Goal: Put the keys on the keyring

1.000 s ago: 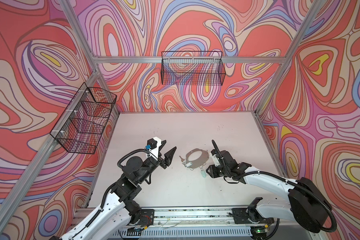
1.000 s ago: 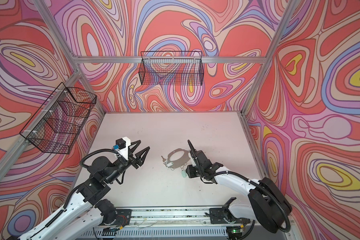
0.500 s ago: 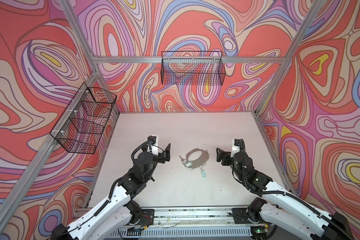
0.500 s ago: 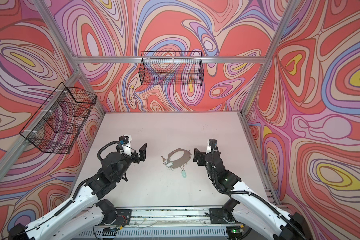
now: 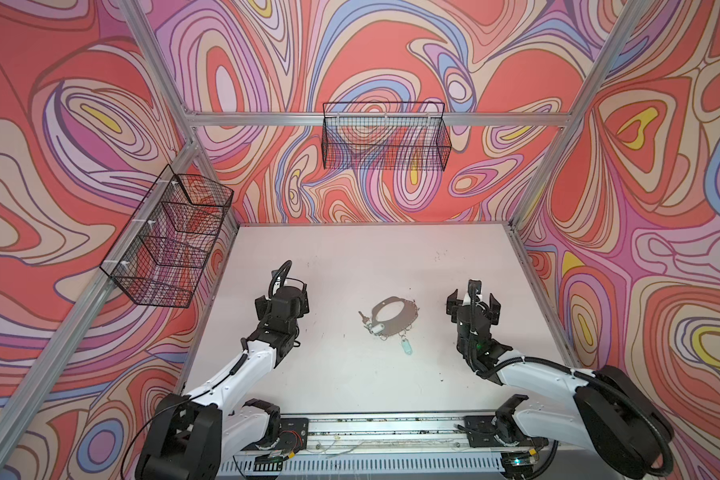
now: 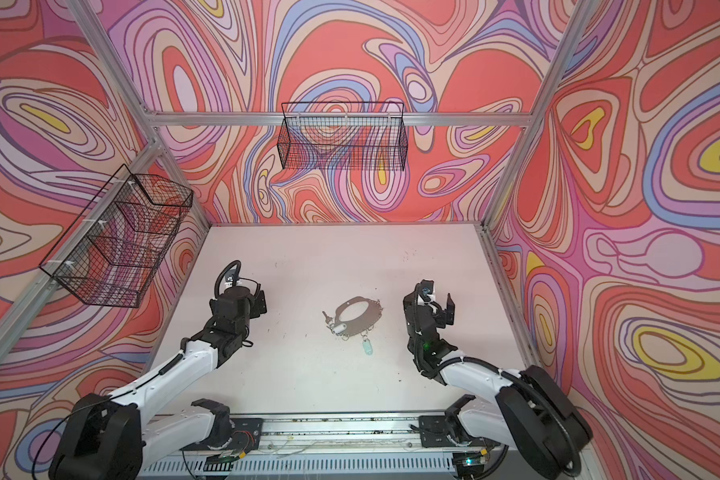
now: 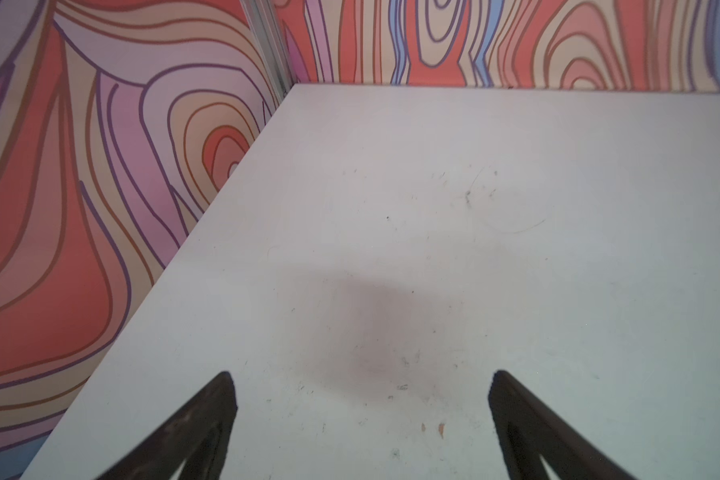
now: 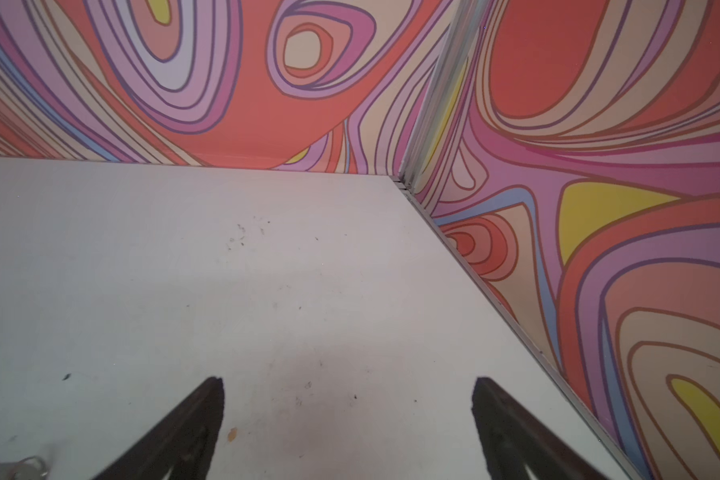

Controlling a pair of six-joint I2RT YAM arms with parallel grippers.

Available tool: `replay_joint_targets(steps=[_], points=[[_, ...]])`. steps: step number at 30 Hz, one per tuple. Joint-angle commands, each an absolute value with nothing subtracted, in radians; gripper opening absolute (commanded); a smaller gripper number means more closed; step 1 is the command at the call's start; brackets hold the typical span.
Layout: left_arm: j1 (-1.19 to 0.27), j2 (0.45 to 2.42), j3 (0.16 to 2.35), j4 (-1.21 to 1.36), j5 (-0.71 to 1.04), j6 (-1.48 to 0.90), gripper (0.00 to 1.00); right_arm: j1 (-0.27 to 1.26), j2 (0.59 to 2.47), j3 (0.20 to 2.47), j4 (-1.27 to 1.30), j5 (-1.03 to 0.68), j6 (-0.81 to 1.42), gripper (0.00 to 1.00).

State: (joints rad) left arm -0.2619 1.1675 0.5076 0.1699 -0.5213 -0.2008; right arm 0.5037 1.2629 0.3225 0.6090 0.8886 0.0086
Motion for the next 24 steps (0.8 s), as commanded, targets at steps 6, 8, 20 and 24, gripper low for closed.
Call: replay_joint_targets(steps=[6,8,20,24], points=[[-0.216,1.401,0.494,0.479,-0.504,-0.065,0.98,0.351,1.494,0.361,0.881,0.824,-0.047,0.98],[-0.2,1.422,0.477,0.568,-0.434,-0.049,0.97,0.322,1.524,0.349,0.984,0.762,-0.075,0.98],[-0.06,1.415,0.487,0.532,-0.234,-0.086,0.99,0.131,1.698,0.244,1.386,0.363,0.011,0.98],[-0.06,1.416,0.491,0.53,-0.3,-0.101,0.98,0.127,1.713,0.319,1.272,0.363,0.005,0.98]])
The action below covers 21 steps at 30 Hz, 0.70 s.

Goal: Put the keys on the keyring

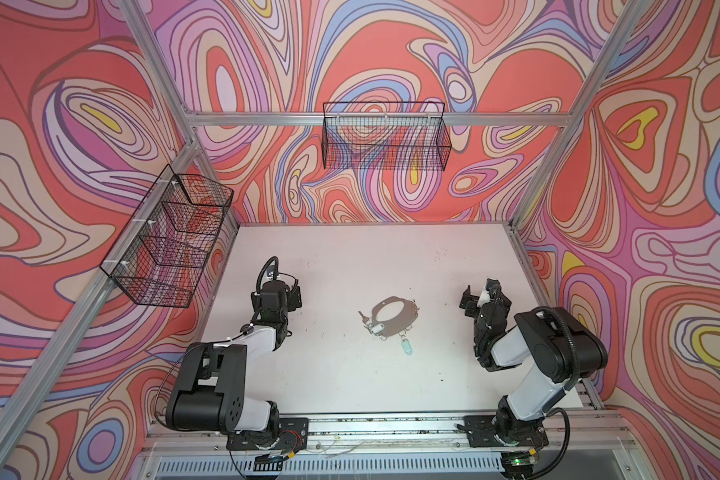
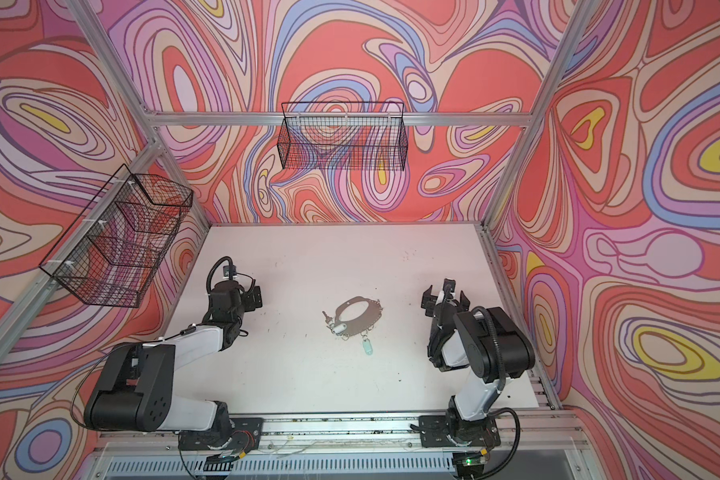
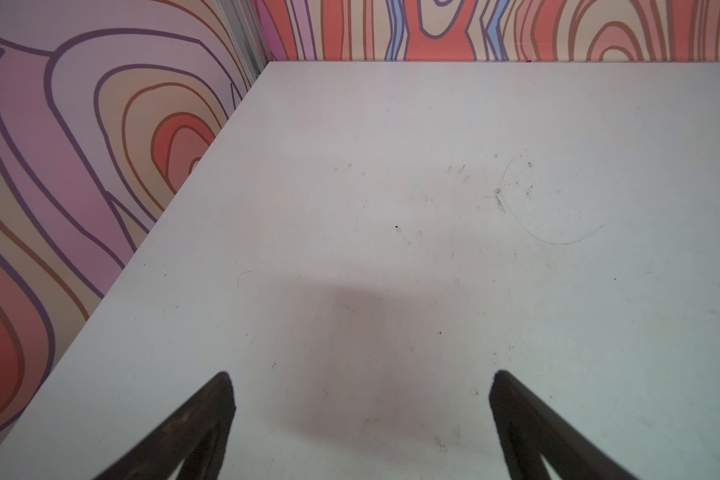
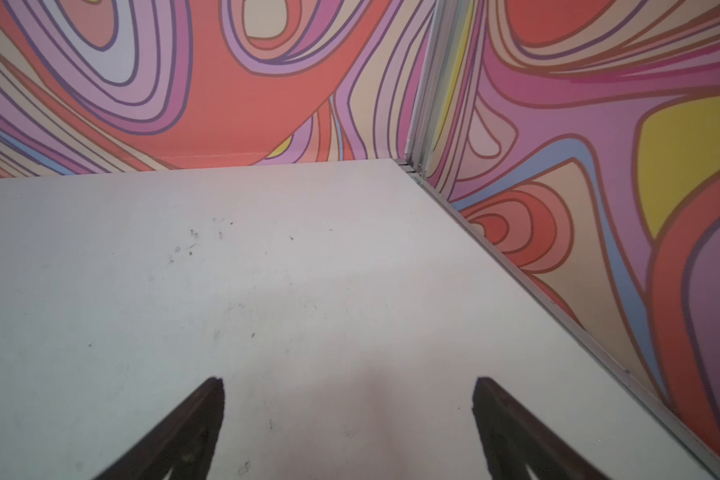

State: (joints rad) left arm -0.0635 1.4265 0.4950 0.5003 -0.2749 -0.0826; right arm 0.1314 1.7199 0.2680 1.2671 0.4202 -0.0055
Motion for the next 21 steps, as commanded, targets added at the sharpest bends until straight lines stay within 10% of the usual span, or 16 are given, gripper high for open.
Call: replay_joint_targets(steps=[1,9,21], points=[[-0.06,1.418,0.484,0.558,-0.306,-0.085,0.98,0.126,1.722,0.343,1.253,0.386,0.004,0.97],[-0.051,1.564,0.34,1.009,-0.192,-0.01,0.99,0.113,1.717,0.363,1.199,0.371,0.021,0.98],[-0.046,1.542,0.363,0.926,-0.229,-0.04,1.0,0.113,1.717,0.364,1.197,0.37,0.021,0.98]])
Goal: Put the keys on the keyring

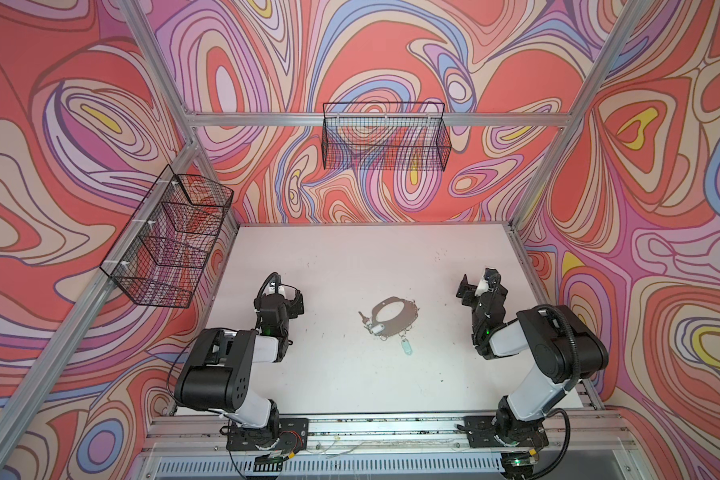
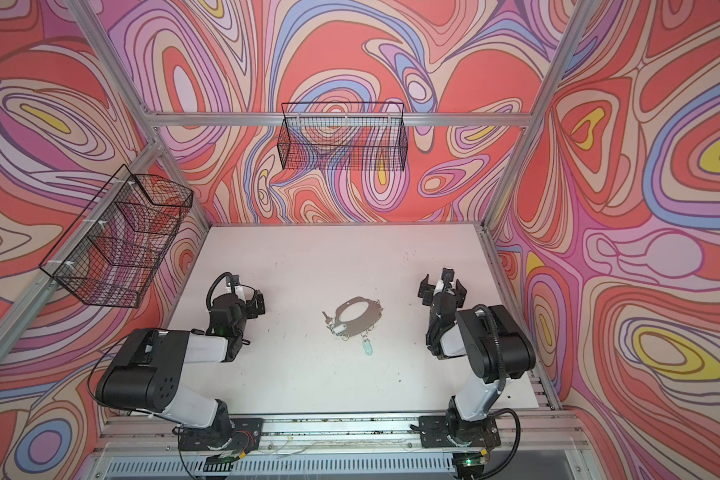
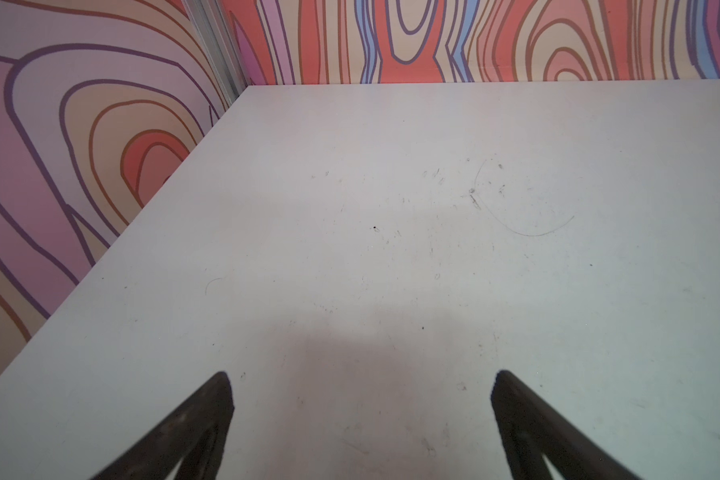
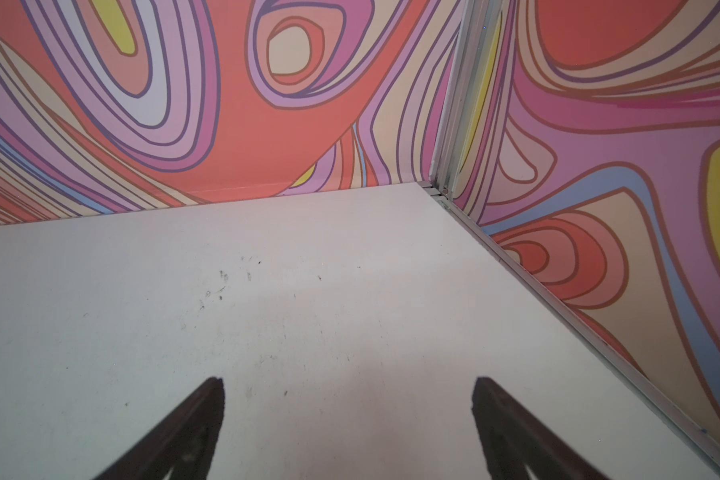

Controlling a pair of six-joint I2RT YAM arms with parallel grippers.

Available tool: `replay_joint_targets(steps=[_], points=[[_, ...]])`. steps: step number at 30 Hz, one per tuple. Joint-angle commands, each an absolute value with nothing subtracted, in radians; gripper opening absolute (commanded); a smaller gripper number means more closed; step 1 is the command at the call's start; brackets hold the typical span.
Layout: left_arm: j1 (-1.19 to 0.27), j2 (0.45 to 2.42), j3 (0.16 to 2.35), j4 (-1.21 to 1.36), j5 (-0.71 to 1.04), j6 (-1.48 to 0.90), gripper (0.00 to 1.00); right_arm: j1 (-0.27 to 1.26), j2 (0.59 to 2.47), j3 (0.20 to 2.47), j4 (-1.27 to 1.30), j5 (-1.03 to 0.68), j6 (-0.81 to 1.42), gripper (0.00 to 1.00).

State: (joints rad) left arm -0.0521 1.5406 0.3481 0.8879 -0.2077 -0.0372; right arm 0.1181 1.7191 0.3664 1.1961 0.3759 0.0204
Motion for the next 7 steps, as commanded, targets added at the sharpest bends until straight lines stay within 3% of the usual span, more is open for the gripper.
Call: replay_joint_targets(steps=[1,7], points=[[-0.046,1.55,0.361,0.939,-0.227,-0.036,1.0,0.113,1.717,0.364,1.198,0.37,0.022,0.98],[-0.046,1.541,0.364,0.914,-0.227,-0.042,1.0,0.114,1.716,0.365,1.195,0.371,0.021,0.98]])
